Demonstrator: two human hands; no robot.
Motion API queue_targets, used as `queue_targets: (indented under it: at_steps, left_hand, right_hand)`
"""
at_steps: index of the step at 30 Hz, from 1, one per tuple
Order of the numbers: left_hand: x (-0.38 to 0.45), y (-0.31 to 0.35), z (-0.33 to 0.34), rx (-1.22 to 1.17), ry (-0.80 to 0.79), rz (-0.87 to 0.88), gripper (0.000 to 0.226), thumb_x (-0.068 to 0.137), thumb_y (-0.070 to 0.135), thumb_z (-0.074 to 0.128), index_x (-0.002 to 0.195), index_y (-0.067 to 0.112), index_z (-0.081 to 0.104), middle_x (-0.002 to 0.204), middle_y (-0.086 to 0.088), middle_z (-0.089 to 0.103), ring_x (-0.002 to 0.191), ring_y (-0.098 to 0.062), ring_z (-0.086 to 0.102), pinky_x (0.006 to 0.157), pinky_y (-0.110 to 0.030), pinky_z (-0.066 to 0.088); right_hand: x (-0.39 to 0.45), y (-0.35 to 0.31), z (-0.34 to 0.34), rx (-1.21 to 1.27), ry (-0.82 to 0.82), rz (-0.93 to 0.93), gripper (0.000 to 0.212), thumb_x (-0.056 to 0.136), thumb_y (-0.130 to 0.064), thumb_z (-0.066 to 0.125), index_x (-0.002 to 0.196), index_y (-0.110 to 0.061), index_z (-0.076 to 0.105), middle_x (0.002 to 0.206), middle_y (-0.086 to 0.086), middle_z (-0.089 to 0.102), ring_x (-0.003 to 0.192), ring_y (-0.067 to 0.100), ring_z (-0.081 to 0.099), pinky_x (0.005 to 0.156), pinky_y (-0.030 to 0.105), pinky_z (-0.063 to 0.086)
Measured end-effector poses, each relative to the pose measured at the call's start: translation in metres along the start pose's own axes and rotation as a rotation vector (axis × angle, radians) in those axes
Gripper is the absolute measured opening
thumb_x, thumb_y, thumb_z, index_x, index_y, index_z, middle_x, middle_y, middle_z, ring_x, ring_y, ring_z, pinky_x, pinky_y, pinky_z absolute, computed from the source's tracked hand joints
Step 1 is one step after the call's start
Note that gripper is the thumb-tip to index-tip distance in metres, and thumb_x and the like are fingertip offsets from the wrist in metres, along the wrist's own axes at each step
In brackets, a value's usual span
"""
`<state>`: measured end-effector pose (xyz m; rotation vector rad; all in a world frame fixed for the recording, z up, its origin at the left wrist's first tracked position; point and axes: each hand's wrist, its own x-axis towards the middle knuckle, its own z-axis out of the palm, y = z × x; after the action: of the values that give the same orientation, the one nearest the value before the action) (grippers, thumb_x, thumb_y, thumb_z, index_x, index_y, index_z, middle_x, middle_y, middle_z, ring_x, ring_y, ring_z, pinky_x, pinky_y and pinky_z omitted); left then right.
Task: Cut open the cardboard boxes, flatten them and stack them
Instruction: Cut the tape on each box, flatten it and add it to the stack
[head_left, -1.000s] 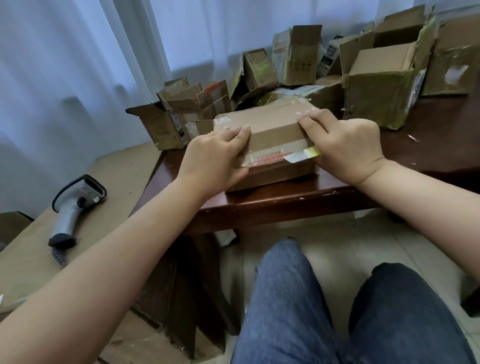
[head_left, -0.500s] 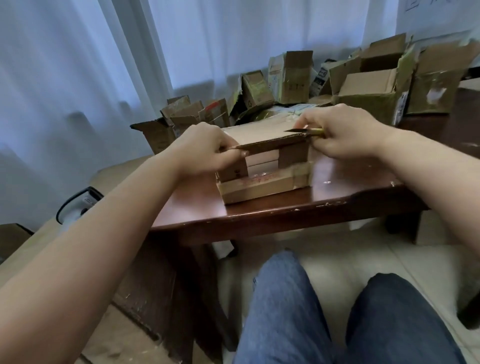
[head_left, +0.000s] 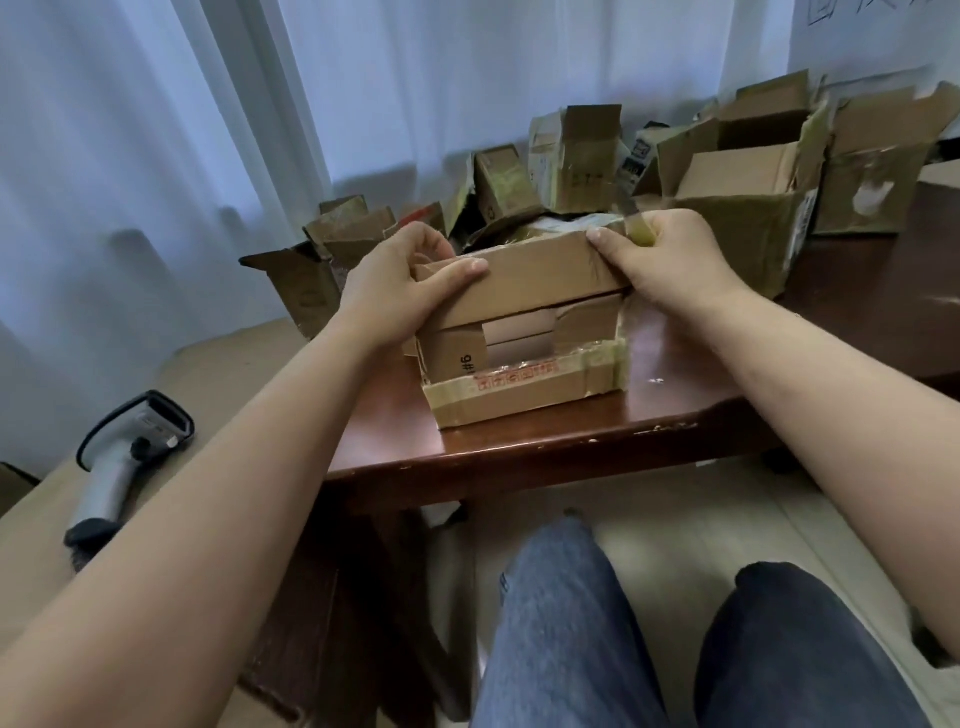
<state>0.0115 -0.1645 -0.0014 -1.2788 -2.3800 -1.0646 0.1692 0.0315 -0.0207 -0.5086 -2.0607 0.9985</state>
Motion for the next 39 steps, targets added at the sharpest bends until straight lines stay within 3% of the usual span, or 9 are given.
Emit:
queue_targets:
  at_steps: [5,10,14,19,23,28,32,37,39]
  left_hand:
    - [0.004,0.011,0.005,0.228,-0.021,0.189,0.017,0.086,0.044,0.065,0.103,0.04,0.066,0.118,0.011,0.061,0.106,-0.014,0.054,0.093,-0.04,0.045]
    - [-0.009,0.025,0.022,0.215,-0.142,0.327,0.038,0.093,0.006,0.052,0.124,0.025,0.065,0.132,0.01,0.059,0.125,-0.009,0.052,0.107,-0.03,0.041]
    - [-0.012,0.018,0.015,0.094,-0.257,0.289,0.037,0.095,0.022,0.056,0.131,0.024,0.059,0.137,0.01,0.055,0.127,-0.001,0.049,0.109,-0.027,0.04]
    - [-0.01,0.016,0.005,0.14,-0.421,0.341,0.051,0.093,0.023,0.062,0.142,0.021,0.047,0.148,0.007,0.043,0.139,-0.003,0.032,0.117,-0.022,0.022]
    - [-0.012,0.007,0.006,0.224,-0.418,0.415,0.06,0.093,0.011,0.061,0.147,0.019,0.038,0.153,0.004,0.035,0.144,-0.009,0.025,0.12,-0.026,0.017]
    - [-0.01,0.001,0.01,0.285,-0.381,0.46,0.057,0.096,0.014,0.056,0.149,0.02,0.035,0.154,0.004,0.033,0.144,-0.01,0.025,0.119,-0.027,0.018]
    - [-0.009,-0.006,0.014,0.312,-0.349,0.486,0.06,0.095,0.018,0.058,0.149,0.025,0.034,0.154,0.008,0.033,0.143,-0.011,0.029,0.117,-0.034,0.027]
    - [-0.015,-0.003,0.015,0.329,-0.275,0.46,0.065,0.088,0.033,0.064,0.147,0.032,0.037,0.152,0.015,0.035,0.139,-0.011,0.036,0.11,-0.036,0.035]
    - [-0.021,0.003,0.018,0.355,-0.214,0.434,0.064,0.086,0.039,0.068,0.143,0.034,0.041,0.15,0.017,0.037,0.136,-0.012,0.04,0.108,-0.038,0.038]
  right_hand:
    - [0.01,0.003,0.006,-0.078,-0.032,0.107,0.027,0.083,-0.042,0.07,0.085,-0.018,0.059,0.08,-0.003,0.057,0.076,0.012,0.054,0.063,0.025,0.041]
    - [0.002,0.013,0.0,-0.191,0.064,0.154,0.045,0.079,-0.058,0.067,0.094,-0.018,0.054,0.092,-0.004,0.056,0.088,0.016,0.052,0.073,0.03,0.039]
    - [-0.032,0.016,-0.001,-0.238,0.204,-0.256,0.024,0.095,-0.039,0.056,0.087,-0.017,0.051,0.082,-0.002,0.054,0.076,0.018,0.053,0.061,0.023,0.037]
    - [-0.061,0.016,0.019,-0.435,-0.179,-0.663,0.034,0.081,-0.006,0.047,0.108,-0.006,0.068,0.099,0.01,0.069,0.097,0.029,0.06,0.081,0.041,0.051]
    - [-0.065,0.02,0.034,-0.543,-0.328,-0.645,0.046,0.08,-0.005,0.046,0.124,-0.003,0.061,0.11,0.014,0.065,0.1,0.033,0.056,0.085,0.041,0.046]
    - [-0.096,0.036,0.038,-0.606,-0.375,-0.695,0.042,0.08,-0.029,0.033,0.092,-0.016,0.072,0.091,0.004,0.057,0.082,0.023,0.051,0.052,0.025,0.031]
    - [-0.109,0.049,0.033,-0.583,-0.331,-0.637,0.04,0.084,-0.031,0.035,0.095,-0.023,0.072,0.089,-0.003,0.055,0.081,0.018,0.045,0.051,0.014,0.013]
    - [-0.097,0.047,0.026,-0.326,-0.341,-0.502,0.029,0.091,-0.007,0.047,0.108,-0.018,0.068,0.098,-0.002,0.065,0.089,0.015,0.059,0.067,0.031,0.048]
    - [-0.092,0.04,0.019,-0.037,-0.248,-0.32,0.023,0.098,-0.006,0.046,0.106,-0.015,0.067,0.089,0.001,0.066,0.075,0.009,0.062,0.068,0.022,0.05]
